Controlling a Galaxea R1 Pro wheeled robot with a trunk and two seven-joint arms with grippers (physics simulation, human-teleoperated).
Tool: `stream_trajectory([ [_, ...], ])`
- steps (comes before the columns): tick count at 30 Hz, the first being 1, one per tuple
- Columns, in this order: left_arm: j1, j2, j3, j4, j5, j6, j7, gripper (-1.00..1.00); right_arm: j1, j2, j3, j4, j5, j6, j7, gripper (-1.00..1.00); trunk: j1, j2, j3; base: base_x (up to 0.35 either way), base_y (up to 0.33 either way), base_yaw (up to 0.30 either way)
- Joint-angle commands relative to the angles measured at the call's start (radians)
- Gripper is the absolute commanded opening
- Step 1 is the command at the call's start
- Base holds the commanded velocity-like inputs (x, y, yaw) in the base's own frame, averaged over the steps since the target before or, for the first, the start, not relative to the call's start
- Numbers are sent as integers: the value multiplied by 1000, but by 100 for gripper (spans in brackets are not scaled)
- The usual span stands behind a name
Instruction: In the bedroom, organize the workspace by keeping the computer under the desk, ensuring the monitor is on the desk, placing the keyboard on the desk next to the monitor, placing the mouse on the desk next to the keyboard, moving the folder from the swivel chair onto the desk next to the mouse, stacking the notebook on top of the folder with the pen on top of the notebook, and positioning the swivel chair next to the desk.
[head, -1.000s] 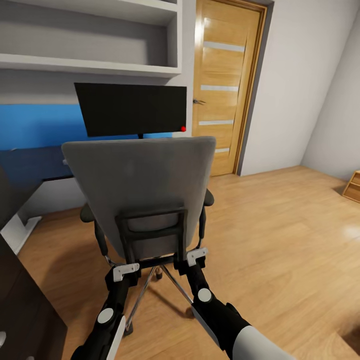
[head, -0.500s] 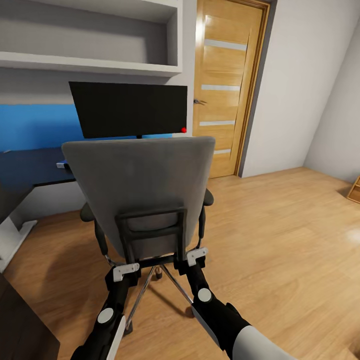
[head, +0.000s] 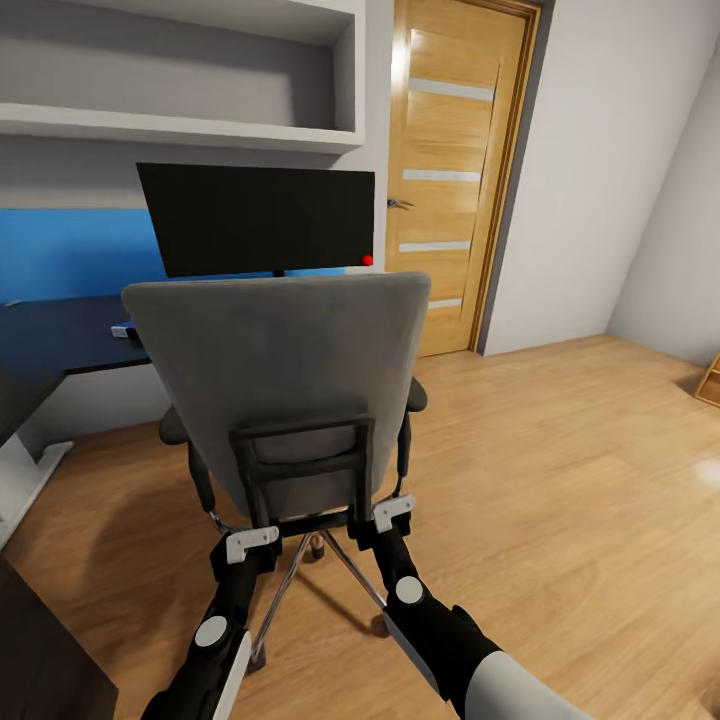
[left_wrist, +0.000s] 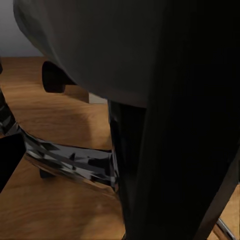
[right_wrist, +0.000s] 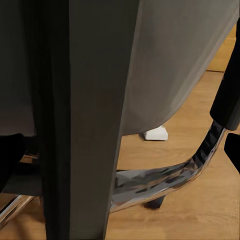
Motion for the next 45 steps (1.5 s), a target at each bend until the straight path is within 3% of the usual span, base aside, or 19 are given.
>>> stream_trajectory([
  [1,0,-1,2,0,-9,-3,3,100,-1,0,6,2,-11,-7,-5,100,0,0,-1,133,0,0],
  [45,0,-1,2,13,-9,-1,3,100,-1,0,4,2,-11,-7,-5,100,0,0,-1,24,0,0],
])
